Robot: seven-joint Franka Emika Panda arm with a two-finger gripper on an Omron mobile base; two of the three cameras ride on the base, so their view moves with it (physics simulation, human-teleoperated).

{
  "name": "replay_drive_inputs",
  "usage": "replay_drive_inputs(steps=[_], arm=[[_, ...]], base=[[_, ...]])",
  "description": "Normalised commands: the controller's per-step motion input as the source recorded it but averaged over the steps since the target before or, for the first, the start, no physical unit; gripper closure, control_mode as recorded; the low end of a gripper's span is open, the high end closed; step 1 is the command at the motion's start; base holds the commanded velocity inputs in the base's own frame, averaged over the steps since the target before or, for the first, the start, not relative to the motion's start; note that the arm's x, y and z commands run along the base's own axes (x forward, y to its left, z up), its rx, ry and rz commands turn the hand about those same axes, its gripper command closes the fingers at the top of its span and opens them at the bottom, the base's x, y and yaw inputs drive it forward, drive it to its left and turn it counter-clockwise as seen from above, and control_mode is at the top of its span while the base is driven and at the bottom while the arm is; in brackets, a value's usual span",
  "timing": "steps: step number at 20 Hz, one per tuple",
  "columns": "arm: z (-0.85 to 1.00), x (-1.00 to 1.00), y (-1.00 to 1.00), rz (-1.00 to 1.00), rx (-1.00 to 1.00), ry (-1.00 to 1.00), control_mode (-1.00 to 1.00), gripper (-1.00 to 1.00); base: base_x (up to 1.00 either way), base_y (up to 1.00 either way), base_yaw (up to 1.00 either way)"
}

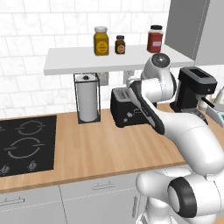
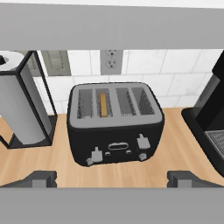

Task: Start the toaster. Once the lever pops up, take the bread to the plate on the dining counter.

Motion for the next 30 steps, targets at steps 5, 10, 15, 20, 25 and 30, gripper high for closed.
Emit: replay_drive_inputs(steps=[5,10,15,20,25,30], arm=[[0.00,0.00,0.00,0.00,0.00,0.00,-1.00,-1.00],[0.00,0.00,0.00,0.00,0.00,0.00,-1.00,-1.00],[0.00,0.00,0.00,0.00,0.00,0.00,-1.00,-1.00],[0.00,0.00,0.00,0.00,0.00,0.00,-1.00,-1.00],[0.00,0.00,0.00,0.00,0.00,0.00,-1.00,-1.00],[0.00,0.00,0.00,0.00,0.00,0.00,-1.00,-1.00]], base=[[0.00,0.00,0.00],[0.00,0.00,0.00],[0.00,0.00,0.00],[0.00,0.00,0.00],[0.00,0.00,0.00],[0.00,0.00,0.00]])
